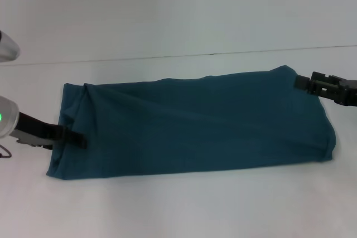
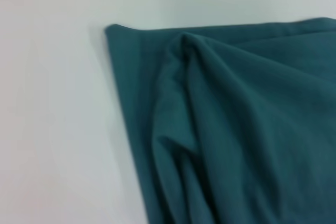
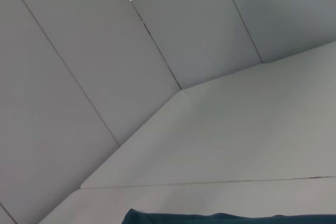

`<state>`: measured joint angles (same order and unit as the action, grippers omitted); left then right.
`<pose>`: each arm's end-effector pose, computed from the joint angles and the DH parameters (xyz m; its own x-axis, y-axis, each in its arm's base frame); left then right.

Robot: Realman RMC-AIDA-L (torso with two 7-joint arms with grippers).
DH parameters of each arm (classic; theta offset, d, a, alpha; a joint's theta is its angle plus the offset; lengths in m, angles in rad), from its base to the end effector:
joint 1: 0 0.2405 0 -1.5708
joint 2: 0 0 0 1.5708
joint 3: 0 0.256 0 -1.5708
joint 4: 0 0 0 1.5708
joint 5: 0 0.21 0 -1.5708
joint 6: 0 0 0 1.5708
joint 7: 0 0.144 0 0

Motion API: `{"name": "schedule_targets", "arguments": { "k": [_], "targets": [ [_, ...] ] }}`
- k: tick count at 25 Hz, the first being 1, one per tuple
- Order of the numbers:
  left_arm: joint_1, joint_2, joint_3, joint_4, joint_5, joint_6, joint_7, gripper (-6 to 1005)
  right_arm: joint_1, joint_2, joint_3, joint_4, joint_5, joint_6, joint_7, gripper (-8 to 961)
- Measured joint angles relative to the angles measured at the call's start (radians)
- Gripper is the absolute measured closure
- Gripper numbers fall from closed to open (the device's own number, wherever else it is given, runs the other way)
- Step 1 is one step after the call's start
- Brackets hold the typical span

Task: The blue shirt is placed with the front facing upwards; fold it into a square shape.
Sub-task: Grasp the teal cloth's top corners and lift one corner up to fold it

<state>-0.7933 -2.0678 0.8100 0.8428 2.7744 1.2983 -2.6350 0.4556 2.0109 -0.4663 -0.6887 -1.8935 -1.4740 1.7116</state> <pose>-0.2545 0.4103 0.0221 0.3604 0.9156 0.1783 0.8501 -0.2437 -0.4668 0.3105 0.3410 0.0768 0.4520 -0.4871 -0.7473 -0.8263 -0.5442 -0.1451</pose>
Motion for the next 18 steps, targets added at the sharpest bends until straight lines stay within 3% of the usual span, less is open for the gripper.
{"name": "schedule_targets", "arguments": {
  "k": [7, 18],
  "targets": [
    [0.017, 0.005, -0.001, 0.012, 0.017, -0.003, -0.006, 94, 0.001, 0.0, 0.0, 0.0, 0.0, 0.0, 0.0, 28],
    [0.008, -0.006, 0.004, -0.016, 0.054, -0.014, -0.007, 94, 0.004, 0.0, -0.003, 0.0, 0.001, 0.0, 0.002, 29]
  ]
}}
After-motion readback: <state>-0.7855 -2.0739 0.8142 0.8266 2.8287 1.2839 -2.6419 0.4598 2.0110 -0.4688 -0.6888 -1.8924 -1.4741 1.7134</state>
